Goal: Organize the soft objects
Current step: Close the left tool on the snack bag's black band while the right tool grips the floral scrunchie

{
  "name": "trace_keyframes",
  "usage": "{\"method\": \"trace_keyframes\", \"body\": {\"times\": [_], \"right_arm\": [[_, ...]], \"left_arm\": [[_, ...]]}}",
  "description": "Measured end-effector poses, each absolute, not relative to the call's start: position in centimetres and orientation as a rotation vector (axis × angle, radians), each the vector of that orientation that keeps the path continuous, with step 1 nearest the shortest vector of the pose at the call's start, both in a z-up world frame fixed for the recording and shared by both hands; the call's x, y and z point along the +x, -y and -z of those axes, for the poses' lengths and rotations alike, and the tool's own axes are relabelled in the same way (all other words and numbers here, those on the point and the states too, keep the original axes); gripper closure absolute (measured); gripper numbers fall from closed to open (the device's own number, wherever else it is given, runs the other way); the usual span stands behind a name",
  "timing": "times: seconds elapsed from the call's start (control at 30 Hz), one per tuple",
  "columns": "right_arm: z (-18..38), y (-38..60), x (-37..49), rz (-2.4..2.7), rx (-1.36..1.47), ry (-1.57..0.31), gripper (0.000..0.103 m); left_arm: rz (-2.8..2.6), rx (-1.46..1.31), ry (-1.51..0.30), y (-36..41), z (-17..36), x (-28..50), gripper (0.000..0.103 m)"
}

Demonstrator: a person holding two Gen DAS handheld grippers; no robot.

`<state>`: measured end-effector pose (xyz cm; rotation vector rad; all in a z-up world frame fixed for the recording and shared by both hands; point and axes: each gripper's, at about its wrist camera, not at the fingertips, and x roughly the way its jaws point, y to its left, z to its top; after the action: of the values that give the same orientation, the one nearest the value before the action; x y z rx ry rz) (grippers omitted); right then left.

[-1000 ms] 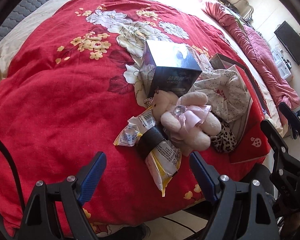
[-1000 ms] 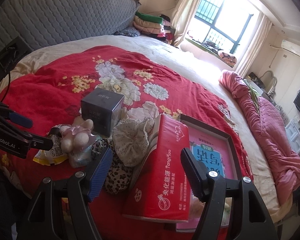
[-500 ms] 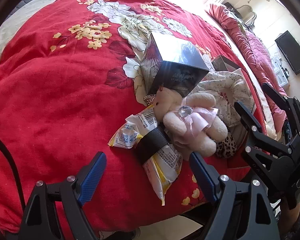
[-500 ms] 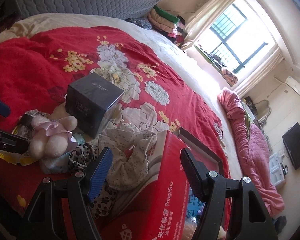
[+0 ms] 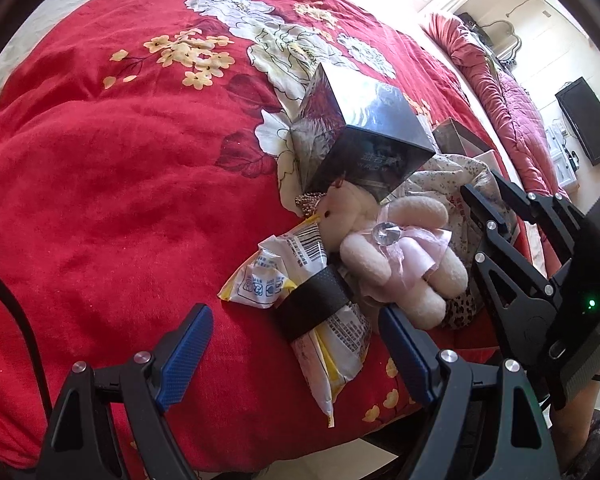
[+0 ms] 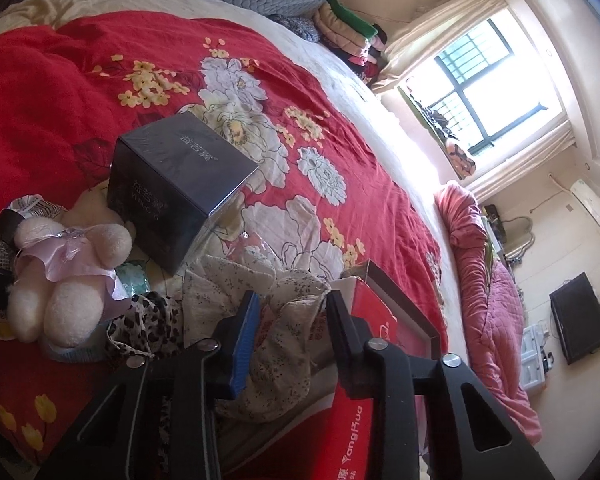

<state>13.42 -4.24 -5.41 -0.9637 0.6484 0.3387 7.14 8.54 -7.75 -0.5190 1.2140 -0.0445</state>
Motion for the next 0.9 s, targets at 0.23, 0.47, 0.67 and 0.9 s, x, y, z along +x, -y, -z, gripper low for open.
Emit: {"method": "trace_keyframes", "body": {"times": [0.23, 0.47, 0.67, 0.9], "right_arm": [[3.6, 5.5, 13.8, -0.391, -0.772, -0.674, 0.096], [1.0, 7.4, 13.3, -0.432, -0.569, -0.683, 0.097], [-0.8, 9.0, 12.7, -0.466, -0.449, -0.673, 0.097], [-2.3, 10.4, 12.2, -0.488, -0.369, -0.659, 0.097]], "left_arm": [[0.035, -0.547, -1.219, -8.6, 8.6, 7.8, 0.021], [0.043, -0.647, -1.185, -9.6, 9.8, 8.0, 0.045], [0.077, -0.641, -1.155, -9.5, 9.3, 7.9, 0.067], [0.045, -0.592, -1.106, -9.9, 6.9, 6.8, 0.067]]}}
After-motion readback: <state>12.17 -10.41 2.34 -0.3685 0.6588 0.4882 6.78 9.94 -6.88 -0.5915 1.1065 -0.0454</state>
